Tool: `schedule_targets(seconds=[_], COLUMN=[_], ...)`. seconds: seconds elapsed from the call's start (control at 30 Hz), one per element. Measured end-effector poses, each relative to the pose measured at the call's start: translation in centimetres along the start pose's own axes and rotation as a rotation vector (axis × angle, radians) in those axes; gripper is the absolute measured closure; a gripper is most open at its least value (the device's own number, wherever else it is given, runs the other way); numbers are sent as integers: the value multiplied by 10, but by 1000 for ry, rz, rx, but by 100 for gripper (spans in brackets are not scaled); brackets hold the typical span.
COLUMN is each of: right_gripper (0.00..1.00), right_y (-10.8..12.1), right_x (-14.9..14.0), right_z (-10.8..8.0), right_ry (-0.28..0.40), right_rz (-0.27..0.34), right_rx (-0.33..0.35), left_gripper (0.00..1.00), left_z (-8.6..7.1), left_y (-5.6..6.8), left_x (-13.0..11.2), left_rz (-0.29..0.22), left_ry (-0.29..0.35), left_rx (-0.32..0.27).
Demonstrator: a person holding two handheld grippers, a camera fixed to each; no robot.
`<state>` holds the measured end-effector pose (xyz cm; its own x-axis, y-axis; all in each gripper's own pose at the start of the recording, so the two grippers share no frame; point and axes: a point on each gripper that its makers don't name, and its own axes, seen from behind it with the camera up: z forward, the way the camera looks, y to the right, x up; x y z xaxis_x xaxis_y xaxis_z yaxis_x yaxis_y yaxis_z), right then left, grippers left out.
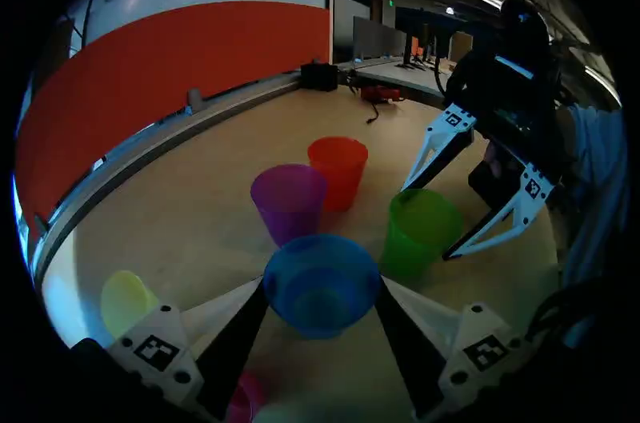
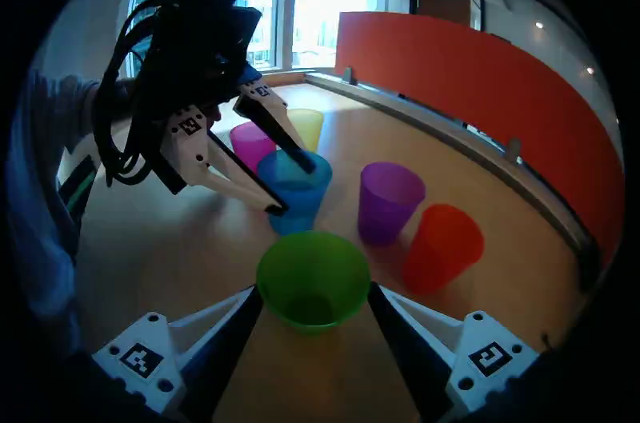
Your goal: Pour water
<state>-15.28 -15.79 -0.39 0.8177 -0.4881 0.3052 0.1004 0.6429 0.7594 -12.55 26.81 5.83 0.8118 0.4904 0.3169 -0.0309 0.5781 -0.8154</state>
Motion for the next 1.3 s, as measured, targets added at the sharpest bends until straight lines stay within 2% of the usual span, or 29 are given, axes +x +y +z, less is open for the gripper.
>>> schedule_targets(seconds=[0.5, 0.7, 0.8, 1.3], right_gripper=[0, 8, 8, 8], right_y=[0, 2, 4, 4], right_x=[2, 4, 5, 34], right_z=[5, 8, 8, -4], right_ry=[9, 19, 26, 116], right_rz=[-4, -4, -2, 12], right_rx=[-8, -21, -30, -59], left_gripper=[12, 13, 13, 13], left_z=[-26, -40, -48, -93], left_y=[-3, -4, -6, -17], left_x=[14, 17, 21, 47], left_rz=[-7, -12, -13, -31], left_ry=[63, 91, 111, 219], left_rx=[29, 47, 65, 132])
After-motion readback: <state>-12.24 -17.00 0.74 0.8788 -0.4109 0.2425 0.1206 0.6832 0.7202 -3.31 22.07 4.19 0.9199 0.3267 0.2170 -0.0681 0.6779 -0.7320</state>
